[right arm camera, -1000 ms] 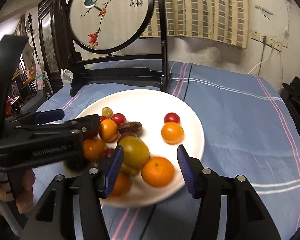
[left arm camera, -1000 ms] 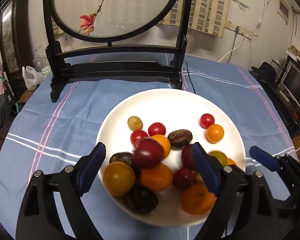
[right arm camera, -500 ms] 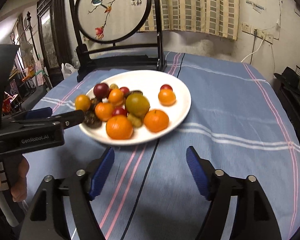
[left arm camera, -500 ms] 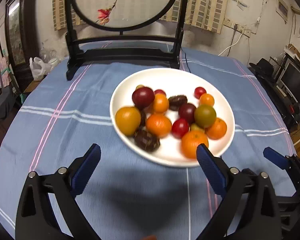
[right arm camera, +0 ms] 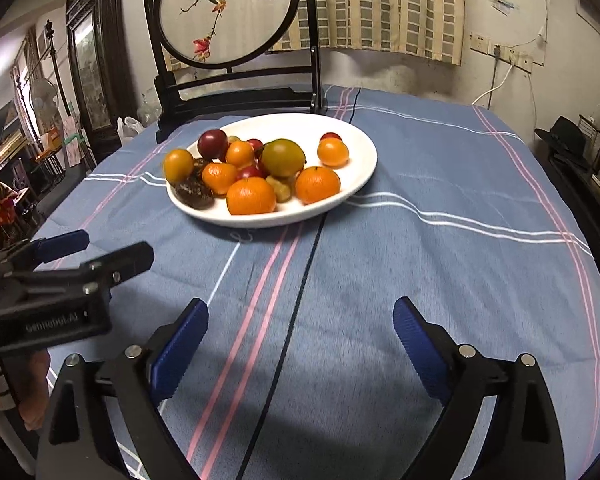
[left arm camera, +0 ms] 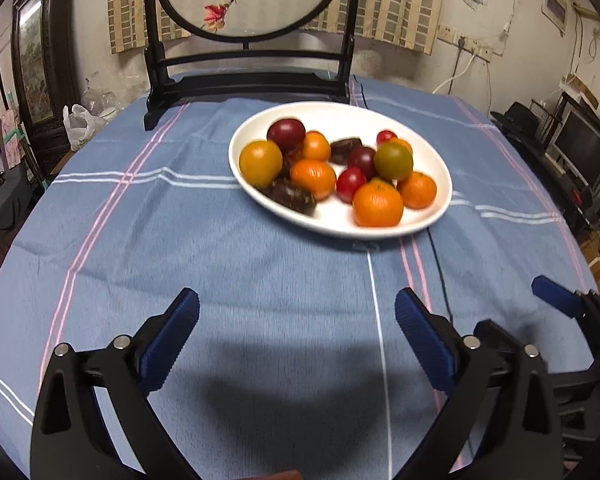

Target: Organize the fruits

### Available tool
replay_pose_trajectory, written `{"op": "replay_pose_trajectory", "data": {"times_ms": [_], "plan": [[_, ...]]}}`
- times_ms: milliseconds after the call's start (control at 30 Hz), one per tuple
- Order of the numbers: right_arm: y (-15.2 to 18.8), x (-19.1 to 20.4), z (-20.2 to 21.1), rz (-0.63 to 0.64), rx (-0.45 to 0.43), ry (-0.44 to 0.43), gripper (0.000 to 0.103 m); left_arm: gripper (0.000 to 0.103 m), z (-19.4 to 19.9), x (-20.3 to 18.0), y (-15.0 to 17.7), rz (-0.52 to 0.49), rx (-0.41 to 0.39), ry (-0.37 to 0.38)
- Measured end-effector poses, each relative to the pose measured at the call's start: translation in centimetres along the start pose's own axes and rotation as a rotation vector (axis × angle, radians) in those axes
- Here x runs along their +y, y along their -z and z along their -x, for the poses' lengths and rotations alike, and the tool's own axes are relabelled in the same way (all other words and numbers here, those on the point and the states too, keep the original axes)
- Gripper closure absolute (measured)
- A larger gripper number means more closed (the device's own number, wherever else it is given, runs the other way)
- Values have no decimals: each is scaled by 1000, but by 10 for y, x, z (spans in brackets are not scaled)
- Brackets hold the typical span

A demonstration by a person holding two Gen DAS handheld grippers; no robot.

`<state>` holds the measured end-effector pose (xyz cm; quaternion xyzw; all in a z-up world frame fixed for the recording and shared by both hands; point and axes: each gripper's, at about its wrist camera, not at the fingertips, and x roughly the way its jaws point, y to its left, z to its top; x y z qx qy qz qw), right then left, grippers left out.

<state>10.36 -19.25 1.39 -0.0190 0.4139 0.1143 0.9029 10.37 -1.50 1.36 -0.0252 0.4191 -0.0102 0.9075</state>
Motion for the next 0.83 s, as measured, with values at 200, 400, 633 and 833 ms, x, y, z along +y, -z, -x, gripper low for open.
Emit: {"op": "replay_pose_trajectory", "data": {"times_ms": [200, 400, 633, 833], "plan": [[7, -2, -4, -6, 14, -7, 9, 7, -5, -3, 12, -22, 10, -2], [7, -5, -3, -18, 7, -16, 9, 7, -5, -3, 15, -32, -21, -4], [13, -9, -9, -19, 42, 3, 8, 6, -12, -2, 17, -41, 1, 4], [28, -9, -27, -14, 121, 47, 8, 5, -34, 1, 27, -30, 71, -22]]}}
